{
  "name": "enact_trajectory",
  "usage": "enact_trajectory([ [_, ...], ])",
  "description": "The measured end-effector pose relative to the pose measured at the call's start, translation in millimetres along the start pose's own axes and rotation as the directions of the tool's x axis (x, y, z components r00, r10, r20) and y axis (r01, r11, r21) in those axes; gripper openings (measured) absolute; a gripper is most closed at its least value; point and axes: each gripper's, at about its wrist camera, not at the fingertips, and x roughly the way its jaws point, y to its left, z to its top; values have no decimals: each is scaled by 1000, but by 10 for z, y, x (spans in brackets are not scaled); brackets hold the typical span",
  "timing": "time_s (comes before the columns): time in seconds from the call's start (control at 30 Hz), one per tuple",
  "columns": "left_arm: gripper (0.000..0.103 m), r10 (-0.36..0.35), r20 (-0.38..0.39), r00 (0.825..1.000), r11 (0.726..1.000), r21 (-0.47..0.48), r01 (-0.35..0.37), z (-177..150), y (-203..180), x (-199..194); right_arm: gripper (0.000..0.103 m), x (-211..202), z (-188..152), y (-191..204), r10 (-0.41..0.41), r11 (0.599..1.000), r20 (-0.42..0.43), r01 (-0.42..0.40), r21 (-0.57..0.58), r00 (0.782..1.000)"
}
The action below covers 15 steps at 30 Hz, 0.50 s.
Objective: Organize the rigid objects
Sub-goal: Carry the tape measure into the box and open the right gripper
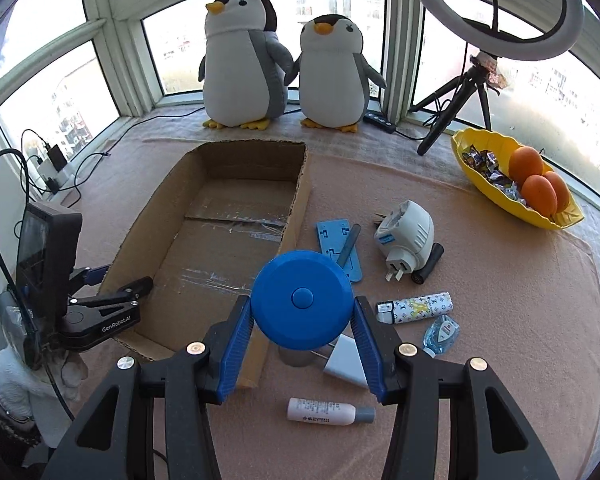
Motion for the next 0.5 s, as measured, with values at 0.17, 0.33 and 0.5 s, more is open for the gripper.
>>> enact_trajectory([
  [0.17, 54, -4, 0, 1000, 1000, -2, 4, -6, -1, -4, 46, 210, 26, 310, 42, 997, -20, -43, -64, 999],
  [0.33, 54, -2, 1, 1000, 1000, -7, 2, -9, 3, -5, 46, 381, 0, 465, 60, 994, -54, -65, -92, 997],
  [0.5, 54, -3, 3, 1000, 1000, -16, 3, -13, 2, -5, 46, 447, -24, 508, 61, 993, -68, -67, -99, 996],
])
